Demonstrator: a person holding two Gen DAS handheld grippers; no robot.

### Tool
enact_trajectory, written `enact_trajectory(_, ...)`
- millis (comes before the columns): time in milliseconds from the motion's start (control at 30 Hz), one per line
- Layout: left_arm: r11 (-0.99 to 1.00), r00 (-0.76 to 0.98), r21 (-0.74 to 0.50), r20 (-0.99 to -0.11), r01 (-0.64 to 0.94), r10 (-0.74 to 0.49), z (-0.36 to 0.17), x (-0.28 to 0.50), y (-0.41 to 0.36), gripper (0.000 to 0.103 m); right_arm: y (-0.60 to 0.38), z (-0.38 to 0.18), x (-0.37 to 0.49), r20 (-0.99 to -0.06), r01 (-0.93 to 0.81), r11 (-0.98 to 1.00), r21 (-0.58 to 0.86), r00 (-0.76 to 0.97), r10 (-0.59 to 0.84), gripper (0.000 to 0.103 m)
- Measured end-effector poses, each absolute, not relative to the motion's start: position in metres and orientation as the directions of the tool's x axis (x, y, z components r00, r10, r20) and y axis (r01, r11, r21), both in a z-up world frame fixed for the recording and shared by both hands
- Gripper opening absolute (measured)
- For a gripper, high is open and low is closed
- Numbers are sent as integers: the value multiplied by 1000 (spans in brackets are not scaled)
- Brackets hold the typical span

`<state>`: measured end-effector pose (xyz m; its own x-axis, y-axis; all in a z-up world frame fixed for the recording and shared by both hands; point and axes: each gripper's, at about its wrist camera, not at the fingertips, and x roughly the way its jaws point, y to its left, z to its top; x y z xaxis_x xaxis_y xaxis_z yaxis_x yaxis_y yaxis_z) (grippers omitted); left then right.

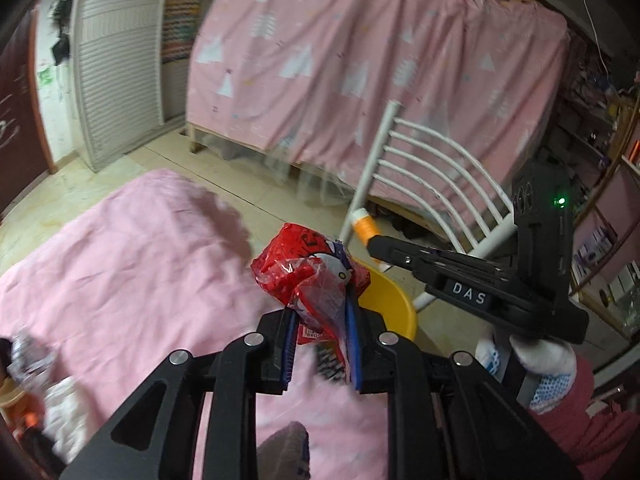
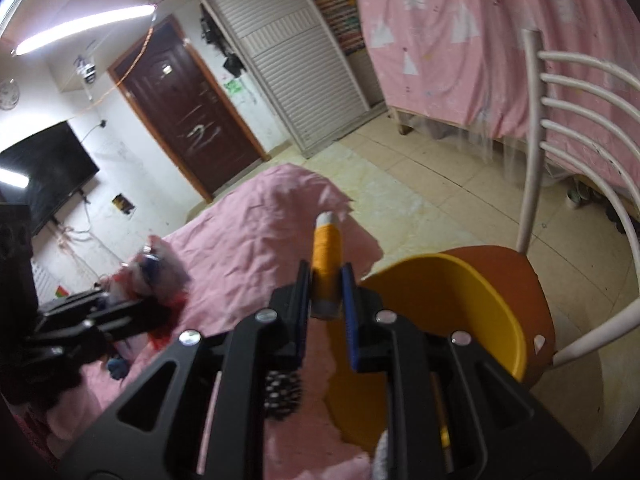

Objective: Collect trash
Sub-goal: 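Carry both items to the yellow bucket and open both tools to drop them, then grasp the white tissue with the right tool while the left tool grasps the paper ball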

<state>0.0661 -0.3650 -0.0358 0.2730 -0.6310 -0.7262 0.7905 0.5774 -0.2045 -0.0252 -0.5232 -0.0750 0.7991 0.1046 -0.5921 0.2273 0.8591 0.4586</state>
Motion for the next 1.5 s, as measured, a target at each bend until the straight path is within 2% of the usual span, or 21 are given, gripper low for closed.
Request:
enact_trajectory(133, 570, 245, -196, -759, 798, -603, -53, 68, -400, 14, -534, -81, -28, -593, 257, 850, 459, 801, 78, 15)
enact_trajectory(167, 569, 239, -198, -763, 798, -601, -55, 68, -405, 21, -537, -82, -29, -593, 263, 845, 465, 801, 77, 15)
enact_trajectory(200, 570, 237, -198, -766, 798, -597, -57, 69, -409, 35, -539, -83, -30, -594, 266, 843, 468, 801, 77, 15)
enact_trajectory(267, 572, 241, -196, -764, 797, -598, -59, 69, -413, 56, -543, -86, -31, -597, 279, 834, 476, 799, 74, 17)
enact_trajectory(300, 575, 246, -193, -763, 795, -597, -60, 68, -413, 58, -545, -87, -31, -599, 285, 830, 479, 797, 72, 21)
enact_trajectory(333, 576, 248, -190, -765, 795, -595, -61, 68, -413, 58, -548, -88, -30, -599, 288, 827, 482, 797, 72, 24)
enact_trajectory(400, 583, 254, -188, -765, 791, -591, -60, 66, -408, 58, -551, -89, -32, -598, 291, 824, 486, 798, 71, 37)
enact_trajectory(433, 587, 258, -188, -764, 788, -591, -59, 66, -405, 58, -550, -89, -32, -598, 291, 824, 486, 798, 71, 39)
enact_trajectory(567, 614, 287, -198, -748, 764, -598, -47, 66, -383, 58, -542, -89, -26, -603, 281, 831, 480, 794, 80, 39)
enact_trajectory(667, 636, 319, -202, -730, 745, -605, -37, 65, -361, 58, -528, -84, -20, -605, 255, 847, 466, 791, 95, 47)
enact_trajectory(900, 713, 434, -185, -682, 676, -589, -12, 67, -300, 58, -483, -65, 0, -600, 173, 887, 428, 789, 135, 53)
enact_trajectory(1100, 803, 550, -148, -656, 578, -517, 4, 73, -243, 63, -436, -54, 21, -607, 83, 915, 395, 771, 192, 61)
enact_trajectory(1500, 909, 663, -154, -639, 387, -390, 6, 84, -127, 68, -342, -52, 55, -650, -59, 935, 350, 703, 288, 66)
